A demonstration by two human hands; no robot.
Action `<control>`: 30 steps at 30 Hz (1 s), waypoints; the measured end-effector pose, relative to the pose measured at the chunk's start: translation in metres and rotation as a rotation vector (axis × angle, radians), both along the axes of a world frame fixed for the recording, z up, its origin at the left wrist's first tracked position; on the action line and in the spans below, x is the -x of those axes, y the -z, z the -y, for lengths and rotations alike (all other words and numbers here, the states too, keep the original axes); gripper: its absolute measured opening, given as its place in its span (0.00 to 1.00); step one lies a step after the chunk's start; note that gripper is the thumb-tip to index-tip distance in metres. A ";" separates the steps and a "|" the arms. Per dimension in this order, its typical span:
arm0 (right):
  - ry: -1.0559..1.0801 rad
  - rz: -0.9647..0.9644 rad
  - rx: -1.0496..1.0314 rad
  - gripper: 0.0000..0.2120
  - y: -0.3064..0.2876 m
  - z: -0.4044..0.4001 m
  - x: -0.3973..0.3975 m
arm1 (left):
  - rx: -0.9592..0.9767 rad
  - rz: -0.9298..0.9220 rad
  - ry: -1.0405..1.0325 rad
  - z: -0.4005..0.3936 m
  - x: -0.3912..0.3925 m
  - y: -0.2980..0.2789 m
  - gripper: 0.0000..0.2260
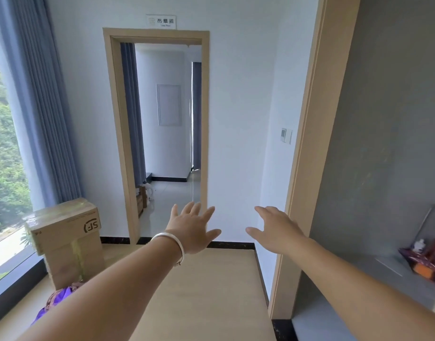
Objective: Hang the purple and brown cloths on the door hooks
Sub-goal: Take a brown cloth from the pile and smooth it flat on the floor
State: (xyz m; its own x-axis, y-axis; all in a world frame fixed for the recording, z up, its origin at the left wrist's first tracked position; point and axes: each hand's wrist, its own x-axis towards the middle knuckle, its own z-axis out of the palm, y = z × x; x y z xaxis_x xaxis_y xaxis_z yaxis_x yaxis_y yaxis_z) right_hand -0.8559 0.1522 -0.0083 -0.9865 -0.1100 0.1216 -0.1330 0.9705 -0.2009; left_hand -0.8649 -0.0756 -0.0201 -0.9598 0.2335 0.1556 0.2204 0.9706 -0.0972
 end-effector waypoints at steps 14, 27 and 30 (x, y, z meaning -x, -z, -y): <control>-0.011 0.003 0.008 0.33 0.010 0.001 0.216 | 0.007 0.037 -0.004 -0.001 0.214 0.006 0.31; -0.122 -0.048 0.021 0.34 0.011 -0.043 0.468 | 0.025 0.048 -0.105 -0.049 0.439 0.005 0.32; -0.149 -0.039 0.022 0.34 0.016 -0.044 0.514 | 0.034 0.047 -0.112 -0.054 0.483 0.009 0.32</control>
